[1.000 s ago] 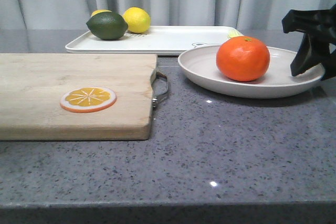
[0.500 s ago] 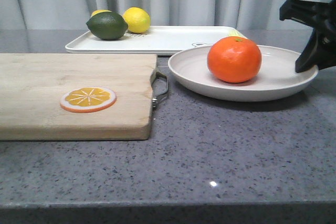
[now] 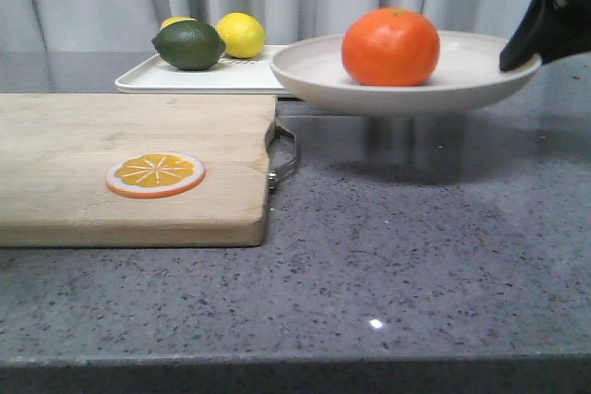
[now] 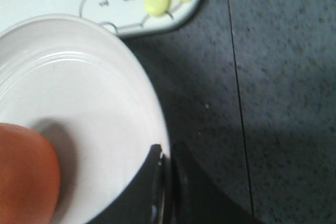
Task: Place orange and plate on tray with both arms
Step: 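Lift the plate with the right gripper and carry it over the white tray, then lower the plate onto the tray and open the right gripper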
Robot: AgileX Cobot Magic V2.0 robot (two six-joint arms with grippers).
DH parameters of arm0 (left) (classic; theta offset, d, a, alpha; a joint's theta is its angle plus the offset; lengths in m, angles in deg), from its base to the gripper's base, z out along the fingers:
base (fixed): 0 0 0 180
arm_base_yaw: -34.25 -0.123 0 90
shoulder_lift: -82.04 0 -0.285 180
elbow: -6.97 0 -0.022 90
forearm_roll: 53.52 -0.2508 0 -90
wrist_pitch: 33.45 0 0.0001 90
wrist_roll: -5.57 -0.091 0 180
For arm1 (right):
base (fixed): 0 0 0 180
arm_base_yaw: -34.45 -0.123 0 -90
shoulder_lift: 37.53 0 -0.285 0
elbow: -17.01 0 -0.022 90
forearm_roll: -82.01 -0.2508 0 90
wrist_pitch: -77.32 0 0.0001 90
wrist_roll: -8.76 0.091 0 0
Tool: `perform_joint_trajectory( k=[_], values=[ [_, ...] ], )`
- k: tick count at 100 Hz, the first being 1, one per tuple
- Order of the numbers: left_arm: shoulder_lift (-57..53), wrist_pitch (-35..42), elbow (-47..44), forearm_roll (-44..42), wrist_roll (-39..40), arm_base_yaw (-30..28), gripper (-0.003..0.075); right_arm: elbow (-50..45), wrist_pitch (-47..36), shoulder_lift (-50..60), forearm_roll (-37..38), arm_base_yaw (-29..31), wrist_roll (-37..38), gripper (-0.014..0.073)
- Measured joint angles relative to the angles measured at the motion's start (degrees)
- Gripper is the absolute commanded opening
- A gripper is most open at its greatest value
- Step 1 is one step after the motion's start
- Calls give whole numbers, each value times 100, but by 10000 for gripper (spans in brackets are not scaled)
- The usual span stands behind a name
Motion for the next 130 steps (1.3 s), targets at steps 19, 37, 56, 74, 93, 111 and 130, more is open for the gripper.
perform_joint_trajectory(
  k=[19, 37, 56, 74, 93, 111, 130],
  values=[
    [0, 0, 0, 0, 0, 0, 564, 1094, 192, -351, 0, 0, -28, -99],
    [0, -10, 0, 0, 0, 0, 564, 2346, 630, -1277, 0, 0, -63, -100],
    [0, -10, 0, 0, 0, 0, 564, 3591, 939, -2334, 0, 0, -283, -100],
    [0, -10, 0, 0, 0, 0, 564, 4669, 1155, -3220, 0, 0, -315, -100],
    [0, -21, 0, 0, 0, 0, 564, 5570, 1339, -4058, 0, 0, -320, -100],
    [0, -21, 0, 0, 0, 0, 564, 6114, 1428, -4632, 0, 0, -463, -100],
    [0, -21, 0, 0, 0, 0, 564, 6317, 1462, -4928, -87, 0, -562, -100]
  ],
)
